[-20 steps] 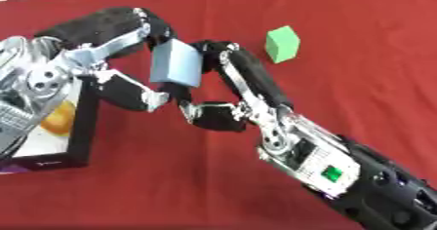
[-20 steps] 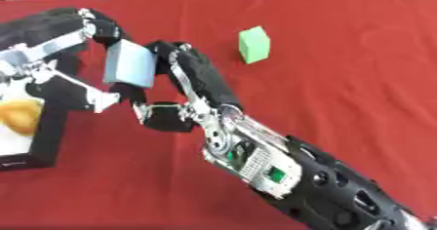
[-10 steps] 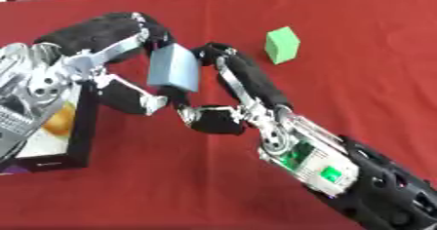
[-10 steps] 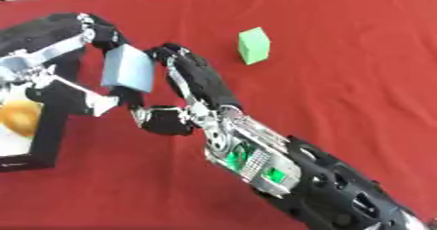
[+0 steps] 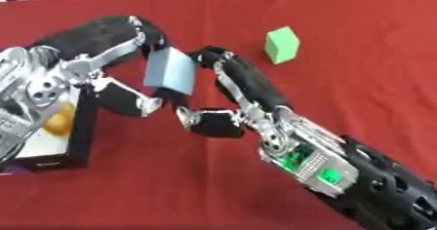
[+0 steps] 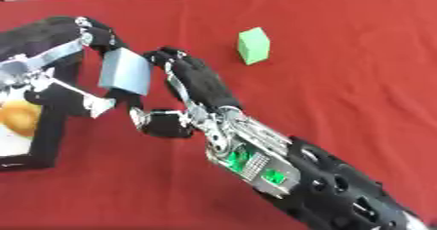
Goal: Pick up the objects with one hand, pass them to the other hand, and then place them into the box on the other side of the table.
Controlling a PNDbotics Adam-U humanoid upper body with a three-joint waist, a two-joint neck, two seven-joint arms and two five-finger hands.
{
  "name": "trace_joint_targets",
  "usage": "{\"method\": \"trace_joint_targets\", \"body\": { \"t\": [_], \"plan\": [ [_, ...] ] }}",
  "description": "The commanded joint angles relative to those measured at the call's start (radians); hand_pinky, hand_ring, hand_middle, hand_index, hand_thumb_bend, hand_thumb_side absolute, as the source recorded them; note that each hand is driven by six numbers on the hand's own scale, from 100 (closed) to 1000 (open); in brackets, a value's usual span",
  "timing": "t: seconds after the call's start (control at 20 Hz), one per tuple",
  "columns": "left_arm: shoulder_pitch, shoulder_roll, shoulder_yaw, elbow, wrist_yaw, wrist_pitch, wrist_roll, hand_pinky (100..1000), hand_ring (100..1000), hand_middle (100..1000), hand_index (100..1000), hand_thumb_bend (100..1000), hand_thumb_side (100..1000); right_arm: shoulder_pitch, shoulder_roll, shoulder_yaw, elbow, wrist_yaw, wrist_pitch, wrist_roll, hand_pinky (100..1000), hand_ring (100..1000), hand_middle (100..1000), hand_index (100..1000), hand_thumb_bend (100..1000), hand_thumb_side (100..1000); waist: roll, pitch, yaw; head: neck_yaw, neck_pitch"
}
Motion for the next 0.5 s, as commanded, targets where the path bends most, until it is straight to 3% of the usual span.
{"method": "trace_joint_targets", "body": {
  "t": [0.05, 0.5],
  "plan": [
    [-0.002, 0.062, 0.028, 0.026, -0.024, 0.001, 0.002, 756, 628, 453, 390, 218, 100, -0.014, -0.004, -0.01, -0.034, 0.016, 0.01, 0.001, 798, 794, 754, 912, 100, 332, -0.001, -0.023, 0.0, 0.002, -0.01],
    [0.029, 0.104, 0.041, 0.023, -0.026, 0.002, 0.01, 752, 625, 443, 385, 241, 100, -0.013, -0.013, -0.01, -0.051, 0.018, 0.034, -0.005, 799, 792, 752, 909, 100, 321, -0.001, -0.022, -0.003, 0.004, -0.012]
  ]
}}
